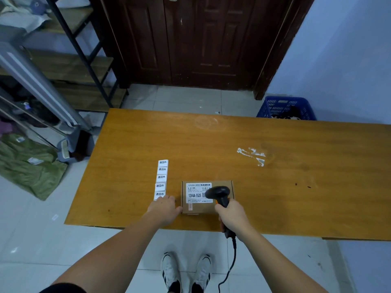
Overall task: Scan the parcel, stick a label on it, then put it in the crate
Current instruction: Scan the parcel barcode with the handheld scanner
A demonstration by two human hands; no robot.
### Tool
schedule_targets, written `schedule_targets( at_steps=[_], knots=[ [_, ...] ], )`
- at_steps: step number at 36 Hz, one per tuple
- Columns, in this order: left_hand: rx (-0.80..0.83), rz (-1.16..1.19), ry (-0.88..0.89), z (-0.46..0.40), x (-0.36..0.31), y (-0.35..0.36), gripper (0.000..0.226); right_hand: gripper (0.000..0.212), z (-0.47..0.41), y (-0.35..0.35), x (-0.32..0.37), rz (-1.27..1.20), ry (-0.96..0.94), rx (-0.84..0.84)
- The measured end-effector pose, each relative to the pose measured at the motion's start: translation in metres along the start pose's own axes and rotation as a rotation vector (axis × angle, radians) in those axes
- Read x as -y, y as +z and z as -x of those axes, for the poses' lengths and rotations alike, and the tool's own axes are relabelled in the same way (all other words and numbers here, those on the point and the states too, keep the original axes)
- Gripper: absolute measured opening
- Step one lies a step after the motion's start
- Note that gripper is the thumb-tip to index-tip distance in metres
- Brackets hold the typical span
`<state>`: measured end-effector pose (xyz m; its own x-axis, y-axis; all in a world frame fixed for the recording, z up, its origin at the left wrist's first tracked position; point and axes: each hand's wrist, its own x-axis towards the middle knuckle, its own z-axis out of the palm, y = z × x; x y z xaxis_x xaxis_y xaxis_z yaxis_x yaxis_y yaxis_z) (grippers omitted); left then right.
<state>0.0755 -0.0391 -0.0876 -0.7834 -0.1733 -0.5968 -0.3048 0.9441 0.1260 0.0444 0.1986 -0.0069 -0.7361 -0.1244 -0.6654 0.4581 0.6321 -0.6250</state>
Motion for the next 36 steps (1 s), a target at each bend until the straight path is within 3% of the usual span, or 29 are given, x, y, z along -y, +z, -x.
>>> schedule_targets(
  at_steps=[24,30,36],
  knots=[
    [0.008,-0.009,-0.007,0.005,-0.01,-0.009,0.054,0.015,-0.001,-0.008,-0.005,-0.036,-0.029,0.027],
    [0.003,-0.004,-0.009,0.006,-0.008,-0.009,0.055,0.003,-0.022,-0.03,-0.019,-0.028,-0.032,-0.17],
    [-0.001,0.009,-0.021,0.008,-0.005,-0.007,0.053,0.01,-0.054,-0.067,-0.044,0.129,0.004,-0.327]
  ],
)
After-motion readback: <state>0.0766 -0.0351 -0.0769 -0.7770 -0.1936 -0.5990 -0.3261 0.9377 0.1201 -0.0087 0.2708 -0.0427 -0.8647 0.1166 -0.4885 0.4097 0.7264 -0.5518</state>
